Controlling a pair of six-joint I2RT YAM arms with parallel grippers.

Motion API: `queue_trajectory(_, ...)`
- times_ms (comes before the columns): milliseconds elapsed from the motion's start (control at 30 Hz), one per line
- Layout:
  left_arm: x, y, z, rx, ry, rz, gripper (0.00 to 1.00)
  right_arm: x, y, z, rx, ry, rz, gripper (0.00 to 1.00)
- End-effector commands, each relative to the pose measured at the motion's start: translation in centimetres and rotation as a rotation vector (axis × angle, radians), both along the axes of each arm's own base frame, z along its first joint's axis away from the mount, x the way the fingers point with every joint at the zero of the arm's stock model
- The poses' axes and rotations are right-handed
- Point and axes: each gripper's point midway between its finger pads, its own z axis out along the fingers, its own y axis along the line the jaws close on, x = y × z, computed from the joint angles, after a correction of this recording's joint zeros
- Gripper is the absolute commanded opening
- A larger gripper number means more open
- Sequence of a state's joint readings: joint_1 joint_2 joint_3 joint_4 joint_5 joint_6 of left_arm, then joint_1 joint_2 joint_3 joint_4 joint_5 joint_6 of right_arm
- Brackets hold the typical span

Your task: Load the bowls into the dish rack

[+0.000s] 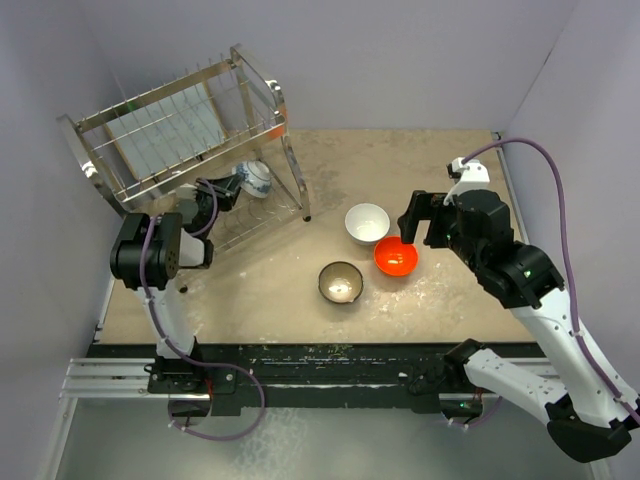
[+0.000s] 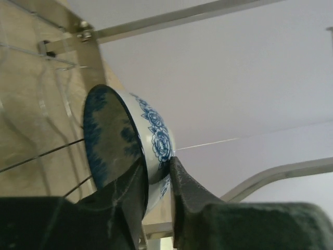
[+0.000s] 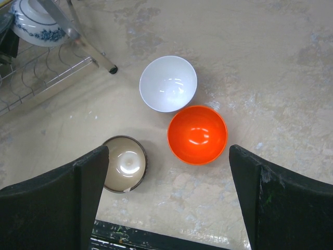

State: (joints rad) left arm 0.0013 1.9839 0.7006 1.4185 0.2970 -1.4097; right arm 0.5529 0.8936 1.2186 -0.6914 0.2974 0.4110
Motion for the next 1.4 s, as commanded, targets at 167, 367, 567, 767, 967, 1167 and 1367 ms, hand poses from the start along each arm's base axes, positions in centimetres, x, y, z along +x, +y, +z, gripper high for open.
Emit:
queue_trajectory(167,-0.9,1.5,-3.1,0.057,0.170,0.057,0.37,0.1,-0.2,0.9,0.019,-0.036,-0.009,0.99)
queue_trajectory(367,-1.2,2.6,-3.6,0.109,0.276,0.103,0.45,0.0,-0.3,0.8,0.018,-0.036,-0.007,0.99)
queue_trajectory(567,-1.7,3.7,-4.4,0.183,0.432,0.144,0.53,-0.1,-0.3,1.0,0.021,-0.041,-0.004,0.99)
queue_trajectory(767,-1.8,4.3,-4.5,0.219,0.508,0.161,0.64,-0.5,-0.4,0.9,0.027,-0.047,-0.002,0.99)
queue_trajectory(967,-2.1,4.9,-3.7,0.264,0.525,0.178,0.71,-0.9,-0.9,1.0,0.026,-0.055,-0.010,0.99)
queue_trajectory(1167,-3.0,5.2,-1.8,0.335,0.503,0.185,0.76,-1.2,-0.8,0.8,0.039,-0.053,-0.002,0.99)
queue_trajectory(1367,-3.6,4.1,-0.3,0.394,0.405,0.124,0.77,-1.3,-0.6,0.7,0.052,-0.055,0.004,0.99)
